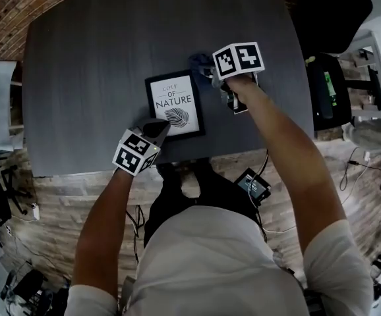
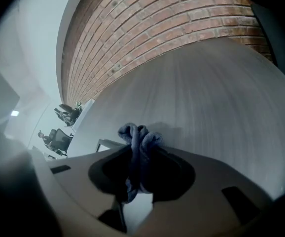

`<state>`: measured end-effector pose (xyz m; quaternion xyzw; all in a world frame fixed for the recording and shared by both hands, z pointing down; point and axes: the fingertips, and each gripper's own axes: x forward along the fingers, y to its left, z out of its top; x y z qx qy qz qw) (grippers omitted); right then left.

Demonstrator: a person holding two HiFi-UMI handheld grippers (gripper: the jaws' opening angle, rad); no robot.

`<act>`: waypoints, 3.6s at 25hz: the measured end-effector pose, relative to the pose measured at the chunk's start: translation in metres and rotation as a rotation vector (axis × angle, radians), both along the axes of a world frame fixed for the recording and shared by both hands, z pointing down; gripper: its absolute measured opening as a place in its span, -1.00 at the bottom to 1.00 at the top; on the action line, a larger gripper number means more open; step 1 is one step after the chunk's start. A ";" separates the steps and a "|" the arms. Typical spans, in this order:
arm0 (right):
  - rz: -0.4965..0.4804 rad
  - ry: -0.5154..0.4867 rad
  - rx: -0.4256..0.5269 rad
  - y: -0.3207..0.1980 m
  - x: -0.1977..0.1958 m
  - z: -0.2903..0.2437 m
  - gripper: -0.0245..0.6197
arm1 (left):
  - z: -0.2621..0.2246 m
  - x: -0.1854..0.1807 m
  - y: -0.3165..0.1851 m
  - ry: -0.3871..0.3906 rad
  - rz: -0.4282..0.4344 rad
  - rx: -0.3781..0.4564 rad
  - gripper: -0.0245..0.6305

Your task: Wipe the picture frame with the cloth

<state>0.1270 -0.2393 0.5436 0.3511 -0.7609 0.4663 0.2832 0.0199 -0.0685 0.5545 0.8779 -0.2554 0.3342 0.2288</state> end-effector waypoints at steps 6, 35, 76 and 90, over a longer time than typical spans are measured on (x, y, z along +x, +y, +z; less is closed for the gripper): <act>-0.017 -0.016 -0.019 0.008 -0.003 0.010 -0.57 | 0.003 0.004 -0.002 0.000 0.060 0.001 -0.91; -0.081 -0.019 -0.080 0.091 0.001 0.015 -0.58 | 0.007 0.005 -0.004 -0.015 0.079 -0.016 -0.91; -0.150 0.071 -0.087 0.248 -0.003 0.002 -0.58 | 0.006 0.004 -0.003 -0.004 0.077 0.007 -0.90; -0.146 -0.092 -0.097 0.266 -0.104 -0.004 -0.58 | -0.006 -0.011 -0.005 0.014 0.165 0.021 -0.90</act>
